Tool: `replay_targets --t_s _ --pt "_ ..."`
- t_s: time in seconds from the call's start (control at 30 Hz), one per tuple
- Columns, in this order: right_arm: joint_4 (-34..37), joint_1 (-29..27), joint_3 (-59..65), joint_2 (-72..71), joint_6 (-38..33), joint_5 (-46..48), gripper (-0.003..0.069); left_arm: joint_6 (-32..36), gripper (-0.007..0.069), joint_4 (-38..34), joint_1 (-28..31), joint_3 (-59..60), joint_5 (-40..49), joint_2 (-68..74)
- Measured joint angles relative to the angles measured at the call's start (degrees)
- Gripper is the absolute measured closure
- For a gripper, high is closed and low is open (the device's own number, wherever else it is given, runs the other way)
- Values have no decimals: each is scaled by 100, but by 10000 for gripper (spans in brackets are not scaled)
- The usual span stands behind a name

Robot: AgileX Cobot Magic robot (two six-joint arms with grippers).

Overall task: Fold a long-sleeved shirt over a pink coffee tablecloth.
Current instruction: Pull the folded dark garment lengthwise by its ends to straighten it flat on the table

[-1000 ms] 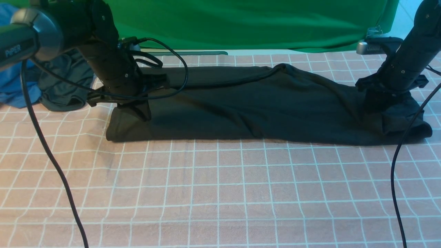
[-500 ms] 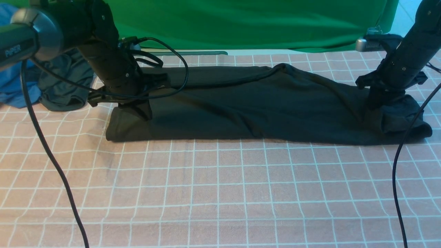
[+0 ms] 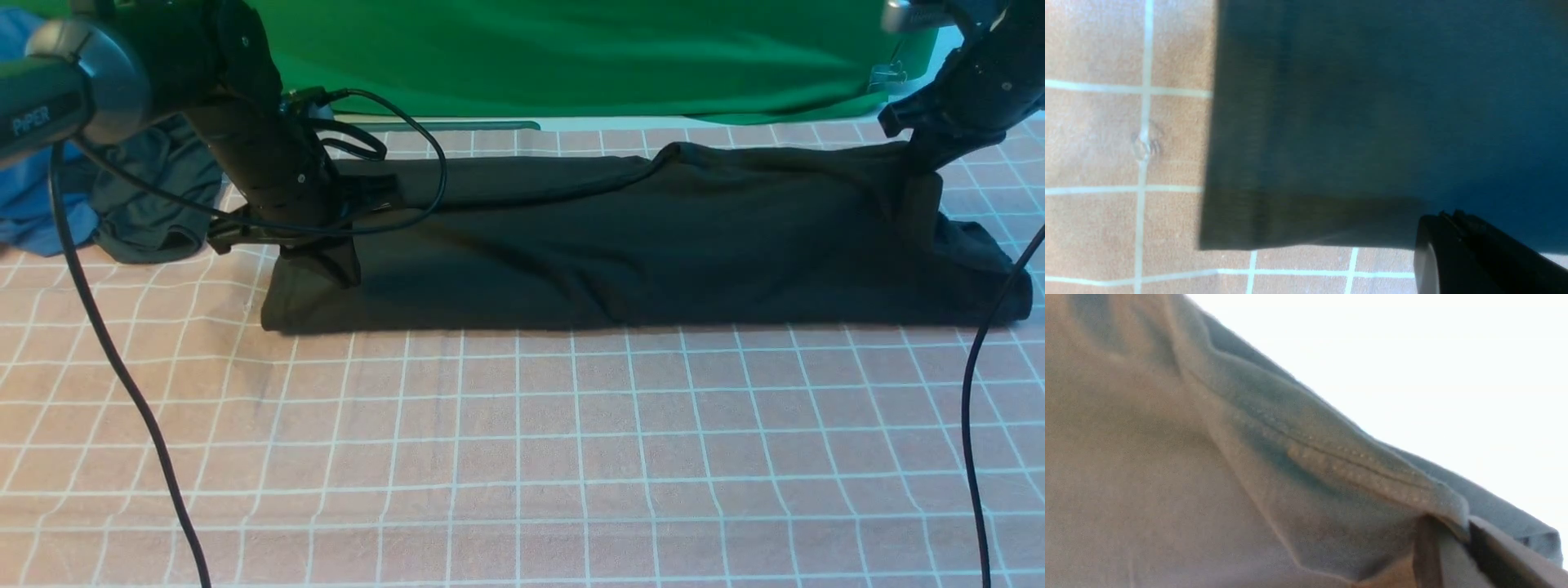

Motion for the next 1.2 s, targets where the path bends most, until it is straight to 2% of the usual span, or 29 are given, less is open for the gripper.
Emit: replay_targets --t_s 0.2,0.27,0.43,0.5,0.53,0.67,0.8,0.9,0.97,1.0,1.2 --pt "-106 -151 0 167 -17 -458 587 0 611 0 0 0 31 0" --pt "-126 -163 0 196 -17 -574 566 0 611 0 0 0 44 0" --pt "-393 -163 -27 214 41 -920 419 0 611 0 0 0 54 0" --pt "-574 -163 -143 208 182 -785 332 -32 611 13 0 0 143 0" --pt "-605 -163 -195 193 222 -641 314 -75 611 58 0 0 197 0" --pt "-647 -163 -324 63 322 51 311 -447 611 605 0 0 273 0" --pt "-660 -163 -348 -40 383 456 359 -634 601 1029 0 0 286 0" --pt "-660 -163 -348 -46 416 568 384 -646 543 1050 0 0 279 0" --pt "-665 -163 -348 -46 451 595 400 -651 424 1050 0 0 238 21" --pt "-665 -163 -348 -46 451 597 401 -651 401 1057 0 0 222 32" --pt "-647 -163 -348 -46 505 726 405 -676 11 1119 5 0 -109 446"
